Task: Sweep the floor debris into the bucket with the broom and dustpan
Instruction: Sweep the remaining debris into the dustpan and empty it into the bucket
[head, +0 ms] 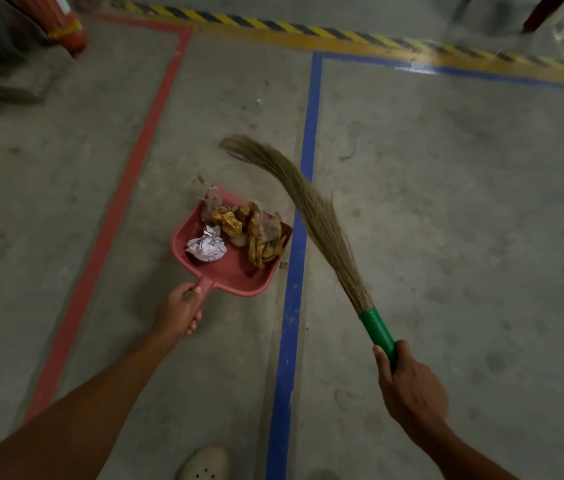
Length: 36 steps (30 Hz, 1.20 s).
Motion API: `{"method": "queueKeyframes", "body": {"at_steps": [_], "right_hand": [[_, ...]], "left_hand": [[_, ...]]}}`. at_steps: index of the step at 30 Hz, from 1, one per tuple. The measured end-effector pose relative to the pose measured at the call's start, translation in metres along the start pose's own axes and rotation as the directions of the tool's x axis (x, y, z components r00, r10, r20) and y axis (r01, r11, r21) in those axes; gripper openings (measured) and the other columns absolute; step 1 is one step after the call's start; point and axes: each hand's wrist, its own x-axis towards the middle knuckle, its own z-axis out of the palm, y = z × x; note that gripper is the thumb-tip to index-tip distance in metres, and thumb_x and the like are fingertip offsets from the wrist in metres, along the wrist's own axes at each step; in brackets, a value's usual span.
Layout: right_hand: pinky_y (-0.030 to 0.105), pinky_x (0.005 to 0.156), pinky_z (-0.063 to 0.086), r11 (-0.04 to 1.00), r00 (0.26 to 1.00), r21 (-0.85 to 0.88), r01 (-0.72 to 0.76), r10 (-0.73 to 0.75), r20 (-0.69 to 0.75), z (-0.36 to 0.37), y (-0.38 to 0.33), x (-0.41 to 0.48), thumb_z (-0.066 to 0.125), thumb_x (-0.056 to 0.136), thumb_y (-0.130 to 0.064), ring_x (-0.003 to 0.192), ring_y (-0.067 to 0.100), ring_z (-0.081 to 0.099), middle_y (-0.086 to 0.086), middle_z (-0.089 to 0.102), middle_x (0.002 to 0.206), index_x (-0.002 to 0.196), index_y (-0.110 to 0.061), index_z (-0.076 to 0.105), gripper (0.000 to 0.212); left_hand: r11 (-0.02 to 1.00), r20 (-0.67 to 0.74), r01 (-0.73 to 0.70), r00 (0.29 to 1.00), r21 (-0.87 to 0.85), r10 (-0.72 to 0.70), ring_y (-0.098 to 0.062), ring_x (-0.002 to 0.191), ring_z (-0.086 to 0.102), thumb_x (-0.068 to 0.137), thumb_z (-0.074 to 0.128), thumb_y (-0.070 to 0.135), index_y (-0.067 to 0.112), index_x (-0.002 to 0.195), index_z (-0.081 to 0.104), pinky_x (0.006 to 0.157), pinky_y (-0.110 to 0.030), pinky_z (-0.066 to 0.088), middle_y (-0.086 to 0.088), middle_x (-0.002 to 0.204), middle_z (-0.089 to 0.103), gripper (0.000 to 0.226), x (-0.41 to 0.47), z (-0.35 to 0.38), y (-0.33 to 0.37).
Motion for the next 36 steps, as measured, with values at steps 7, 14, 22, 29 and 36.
{"method": "queueKeyframes", "body": {"at_steps": [7,14,22,29,36], "right_hand": [[0.023,0.039,0.037,0.997,0.996,-0.024,-0.068,0.069,0.054,0.019,0.014,-0.009,0.032,0.099,-0.057,0.046,0.012,0.053,-0.002,0.056,0.063,0.093,-0.024,0.04,0.035],[0.023,0.041,0.031,0.991,0.989,-0.039,-0.126,0.129,0.075,0.047,0.027,-0.006,0.033,0.1,-0.056,0.05,0.014,0.053,0.0,0.056,0.065,0.094,-0.02,0.044,0.038],[0.023,0.044,0.037,0.989,0.972,-0.081,-0.127,0.14,0.188,0.081,0.029,0.009,0.035,0.098,-0.06,0.056,0.013,0.057,-0.001,0.058,0.07,0.094,-0.023,0.048,0.04],[0.024,0.041,0.037,0.984,0.989,-0.175,0.027,0.0,0.149,0.087,0.038,-0.008,0.031,0.096,-0.066,0.051,0.011,0.054,-0.006,0.054,0.067,0.095,-0.03,0.043,0.038],[0.016,0.035,0.035,0.941,0.967,-0.251,0.227,-0.187,0.174,0.084,0.058,-0.024,0.03,0.094,-0.067,0.043,0.006,0.05,-0.008,0.05,0.061,0.104,-0.033,0.043,0.038]], "left_hand": [[0.997,0.029,0.011,0.999,0.08,-0.014,-0.012,0.031,0.041,0.103,0.046,0.018,0.02,0.094,0.06,0.033,-0.016,0.031,-0.009,0.052,0.055,0.016,-0.031,-0.009,-0.041],[0.989,0.064,0.061,0.995,0.137,-0.07,-0.01,0.032,0.041,0.103,0.045,0.016,0.016,0.096,0.061,0.033,-0.016,0.031,-0.007,0.052,0.054,0.017,-0.045,-0.006,-0.093],[0.969,0.083,0.185,0.976,0.161,-0.2,-0.016,0.033,0.038,0.102,0.044,0.016,0.01,0.093,0.063,0.034,-0.016,0.028,-0.01,0.052,0.053,0.021,-0.027,0.025,-0.106],[0.976,0.079,0.187,0.977,0.116,-0.196,-0.018,0.037,0.038,0.103,0.042,0.02,0.011,0.092,0.06,0.035,-0.016,0.029,-0.011,0.057,0.053,0.023,-0.008,0.059,-0.091],[0.983,0.094,0.182,0.979,0.013,-0.182,-0.019,0.04,0.039,0.104,0.04,0.022,0.013,0.095,0.056,0.036,-0.017,0.03,-0.011,0.059,0.051,0.02,-0.015,0.069,-0.108]]}}
